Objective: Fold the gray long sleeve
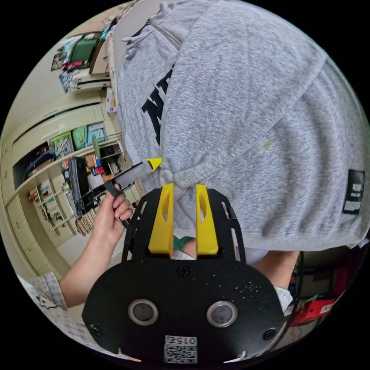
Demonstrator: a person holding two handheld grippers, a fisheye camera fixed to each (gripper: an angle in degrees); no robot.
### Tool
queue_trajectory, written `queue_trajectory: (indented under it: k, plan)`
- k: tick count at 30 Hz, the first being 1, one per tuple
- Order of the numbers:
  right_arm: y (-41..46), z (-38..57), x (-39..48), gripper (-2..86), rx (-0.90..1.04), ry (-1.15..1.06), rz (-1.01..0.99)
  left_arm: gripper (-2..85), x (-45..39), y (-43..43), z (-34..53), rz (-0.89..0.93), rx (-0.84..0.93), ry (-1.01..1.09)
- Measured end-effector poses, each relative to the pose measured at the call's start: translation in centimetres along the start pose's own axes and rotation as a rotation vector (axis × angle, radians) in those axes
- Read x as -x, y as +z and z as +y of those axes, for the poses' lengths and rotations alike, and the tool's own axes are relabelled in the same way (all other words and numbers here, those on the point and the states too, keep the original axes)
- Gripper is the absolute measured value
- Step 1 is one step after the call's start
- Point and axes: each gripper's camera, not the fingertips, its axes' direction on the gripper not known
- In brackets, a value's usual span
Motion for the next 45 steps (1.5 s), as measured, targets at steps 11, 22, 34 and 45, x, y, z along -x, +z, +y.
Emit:
queue_trajectory:
  k: [11, 22, 34, 45]
  plan:
    - [4.9, -2.0, 0.3, 0.3, -0.064, 0.183, 0.161, -0.1, 5.7, -3.6, 3.6, 0.019, -0.032, 0.053]
    - [10.0, -3.9, 1.2, 5.3, 0.016, 0.083, 0.435, 0.0, 19.9, -7.2, 13.4, 0.373, -0.240, -0.156]
    - [20.7, -8.6, 21.3, 5.5, 0.007, -0.754, 0.818, 14.1, 54.8, -3.8, 33.3, 0.913, -0.688, -1.208]
    - [24.1, -9.2, 21.6, 4.3, 0.132, -0.719, 0.581, 15.9, 61.0, 2.3, 30.0, 0.985, -0.620, -1.409]
